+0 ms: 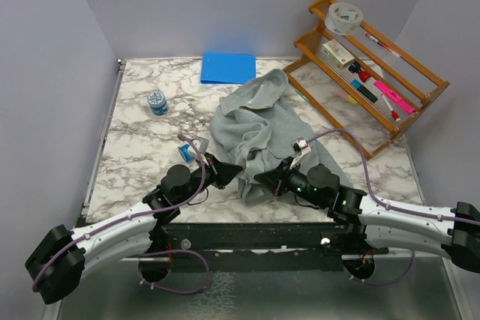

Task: Zip up the jacket

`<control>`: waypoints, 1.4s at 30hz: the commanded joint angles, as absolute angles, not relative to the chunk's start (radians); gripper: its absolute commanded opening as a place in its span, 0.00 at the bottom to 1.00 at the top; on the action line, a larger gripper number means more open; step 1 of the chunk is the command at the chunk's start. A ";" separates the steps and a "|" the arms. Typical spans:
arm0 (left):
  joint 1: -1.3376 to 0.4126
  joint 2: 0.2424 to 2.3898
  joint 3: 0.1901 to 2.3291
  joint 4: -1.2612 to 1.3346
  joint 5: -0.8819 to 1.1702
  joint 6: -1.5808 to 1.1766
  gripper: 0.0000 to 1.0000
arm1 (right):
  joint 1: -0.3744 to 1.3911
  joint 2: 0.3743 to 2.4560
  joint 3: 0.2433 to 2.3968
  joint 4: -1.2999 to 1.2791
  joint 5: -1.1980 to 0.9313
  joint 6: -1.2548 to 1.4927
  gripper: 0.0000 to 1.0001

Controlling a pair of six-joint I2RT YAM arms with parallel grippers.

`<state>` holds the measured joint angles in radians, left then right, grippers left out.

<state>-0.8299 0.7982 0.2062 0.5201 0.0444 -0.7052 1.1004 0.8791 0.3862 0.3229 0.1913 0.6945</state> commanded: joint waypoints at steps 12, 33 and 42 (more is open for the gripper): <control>-0.860 0.852 0.247 0.572 0.137 -0.668 0.00 | 1.104 1.008 0.455 0.432 0.166 0.654 0.02; -0.870 0.861 0.245 0.580 0.128 -0.672 0.00 | 1.103 1.085 0.486 0.452 0.096 0.657 0.21; -0.870 0.848 0.243 0.580 0.119 -0.678 0.00 | 1.103 1.114 0.489 0.456 0.084 0.663 0.26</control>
<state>-0.8597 0.8585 0.2218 0.5453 0.0944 -0.6754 1.1004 1.1000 0.4576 0.4179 0.1101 0.6613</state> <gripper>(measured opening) 0.030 0.258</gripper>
